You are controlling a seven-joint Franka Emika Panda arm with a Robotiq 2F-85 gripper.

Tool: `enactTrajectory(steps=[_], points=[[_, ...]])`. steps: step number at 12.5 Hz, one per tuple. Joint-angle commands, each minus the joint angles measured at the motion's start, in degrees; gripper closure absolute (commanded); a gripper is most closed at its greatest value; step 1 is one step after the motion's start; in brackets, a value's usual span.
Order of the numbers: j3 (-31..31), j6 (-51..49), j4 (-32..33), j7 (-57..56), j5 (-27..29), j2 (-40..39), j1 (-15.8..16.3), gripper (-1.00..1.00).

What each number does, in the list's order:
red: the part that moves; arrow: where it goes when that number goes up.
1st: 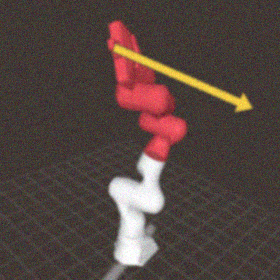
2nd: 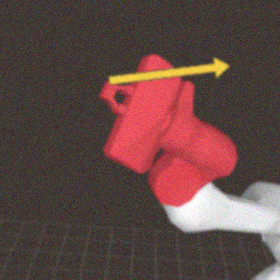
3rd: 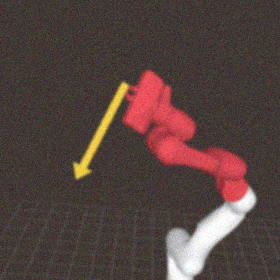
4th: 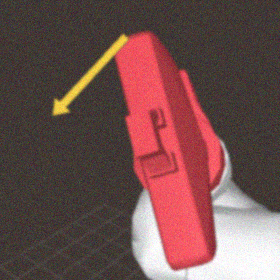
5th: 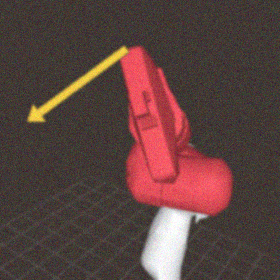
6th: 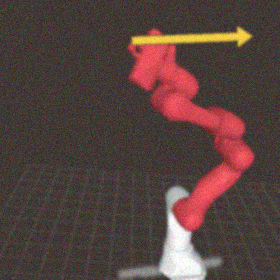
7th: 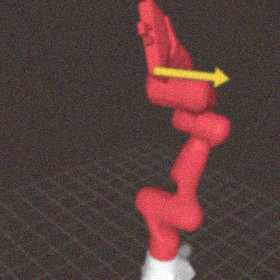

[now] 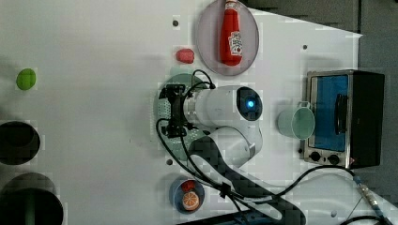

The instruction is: Drag strainer right to left.

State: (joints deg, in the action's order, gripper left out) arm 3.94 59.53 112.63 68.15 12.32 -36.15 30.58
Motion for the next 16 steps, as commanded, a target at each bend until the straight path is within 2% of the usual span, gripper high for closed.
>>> enactTrajectory(steps=[1, 8, 13, 16], points=[[1.52, -0.39, -1.65, 5.51, 0.93, -0.26, 2.45, -1.00], [1.53, -0.10, -4.99, 5.87, 1.24, -2.51, 5.60, -1.00], [1.34, -1.01, -6.23, 5.87, 1.61, -2.83, 6.35, -1.00], [-2.51, -3.93, -4.87, -3.18, -3.75, 2.23, 6.33, -1.00]])
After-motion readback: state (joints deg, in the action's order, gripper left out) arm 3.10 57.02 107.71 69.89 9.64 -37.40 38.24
